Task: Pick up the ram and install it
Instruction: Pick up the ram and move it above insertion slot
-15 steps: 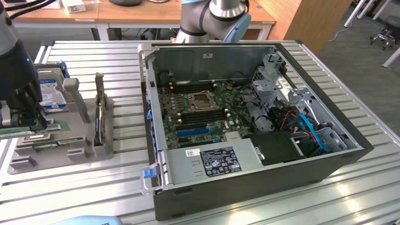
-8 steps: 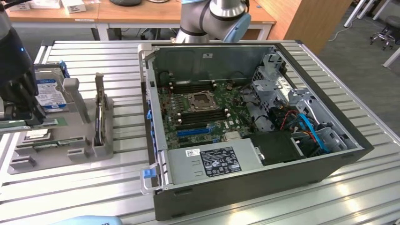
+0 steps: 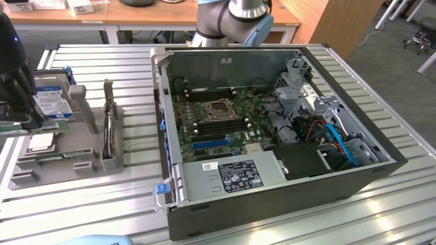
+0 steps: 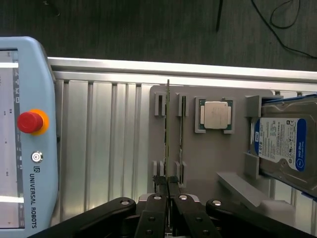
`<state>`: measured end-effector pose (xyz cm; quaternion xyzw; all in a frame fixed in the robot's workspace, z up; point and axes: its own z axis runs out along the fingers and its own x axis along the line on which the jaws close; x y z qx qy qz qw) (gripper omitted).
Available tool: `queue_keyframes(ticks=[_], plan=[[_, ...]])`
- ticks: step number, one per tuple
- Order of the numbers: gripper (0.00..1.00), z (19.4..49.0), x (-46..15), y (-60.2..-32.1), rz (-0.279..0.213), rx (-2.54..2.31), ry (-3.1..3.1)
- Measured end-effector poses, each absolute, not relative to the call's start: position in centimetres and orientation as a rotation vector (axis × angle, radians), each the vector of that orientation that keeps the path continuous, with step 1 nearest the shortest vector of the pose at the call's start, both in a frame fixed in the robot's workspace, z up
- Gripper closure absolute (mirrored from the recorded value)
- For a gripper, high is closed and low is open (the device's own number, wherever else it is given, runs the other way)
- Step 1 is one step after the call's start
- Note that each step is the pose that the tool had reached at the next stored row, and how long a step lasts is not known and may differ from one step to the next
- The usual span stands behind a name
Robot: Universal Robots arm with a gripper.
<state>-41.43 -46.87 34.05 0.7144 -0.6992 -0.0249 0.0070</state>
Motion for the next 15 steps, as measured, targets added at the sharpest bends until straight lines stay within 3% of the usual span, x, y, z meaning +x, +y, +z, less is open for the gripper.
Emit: queue_keyframes(ticks=[15], plan=[[0.88, 37.2, -41.4, -46.9, -0.078, 2.235, -2.187]])
